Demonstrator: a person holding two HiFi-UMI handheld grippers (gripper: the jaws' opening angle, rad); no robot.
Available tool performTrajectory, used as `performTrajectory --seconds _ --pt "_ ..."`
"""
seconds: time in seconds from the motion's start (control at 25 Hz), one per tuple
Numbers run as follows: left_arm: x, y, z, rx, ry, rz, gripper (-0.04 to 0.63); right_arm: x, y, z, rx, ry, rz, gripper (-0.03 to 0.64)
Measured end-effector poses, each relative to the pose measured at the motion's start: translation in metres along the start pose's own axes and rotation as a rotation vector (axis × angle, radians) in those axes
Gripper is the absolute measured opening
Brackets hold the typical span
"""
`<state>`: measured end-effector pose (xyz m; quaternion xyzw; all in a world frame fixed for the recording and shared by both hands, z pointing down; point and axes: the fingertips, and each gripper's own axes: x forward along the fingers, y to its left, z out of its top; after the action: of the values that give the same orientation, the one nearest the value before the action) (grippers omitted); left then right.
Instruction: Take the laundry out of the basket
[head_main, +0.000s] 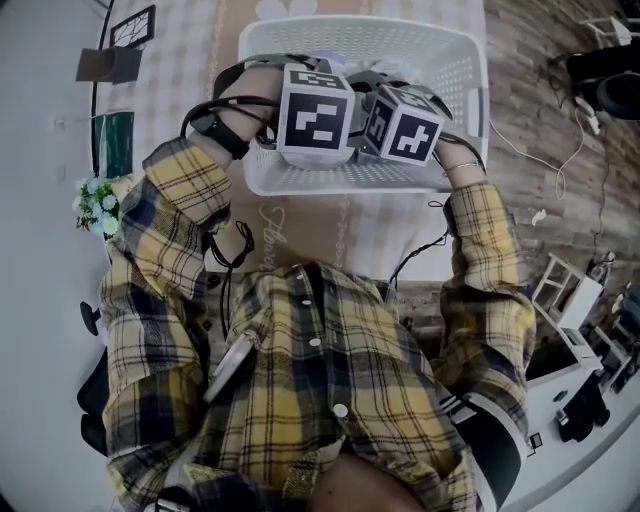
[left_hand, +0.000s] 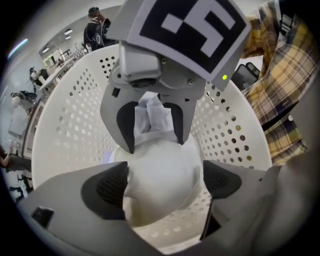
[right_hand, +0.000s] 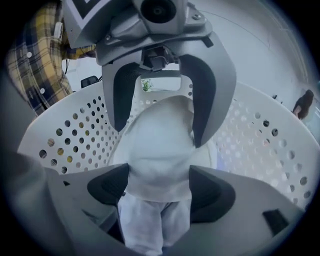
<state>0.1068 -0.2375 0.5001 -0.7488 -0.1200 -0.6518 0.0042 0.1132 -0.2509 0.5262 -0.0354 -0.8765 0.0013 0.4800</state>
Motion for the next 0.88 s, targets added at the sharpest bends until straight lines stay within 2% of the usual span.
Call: performTrajectory --seconds 0.2,0.4,0.52,0.64,0.88 --pt "0.017 0.007 -0.008 0.019 0.107 -0.053 0.489 0.011 -0.002 -0.008 -0.006 0.024 0.011 0.405" --pt "0.035 0.011 -0.003 0.050 0.108 -0.079 0.489 0.020 0.006 -0.014 -0.033 0.023 0.057 0.403" --pt "0.045 0.015 0.000 0.055 0.098 -0.070 0.482 0.023 0.012 -0.018 -0.039 0.023 0.089 0.339" --pt "0.050 0.010 0.001 0.054 0.094 -0.096 0.440 0.024 0.013 -0.022 -0.060 0.031 0.086 0.297" --pt "0.050 0.014 0.005 0.064 0.074 -0.082 0.287 0.024 0.014 -0.028 -0.101 0.054 0.086 0.145"
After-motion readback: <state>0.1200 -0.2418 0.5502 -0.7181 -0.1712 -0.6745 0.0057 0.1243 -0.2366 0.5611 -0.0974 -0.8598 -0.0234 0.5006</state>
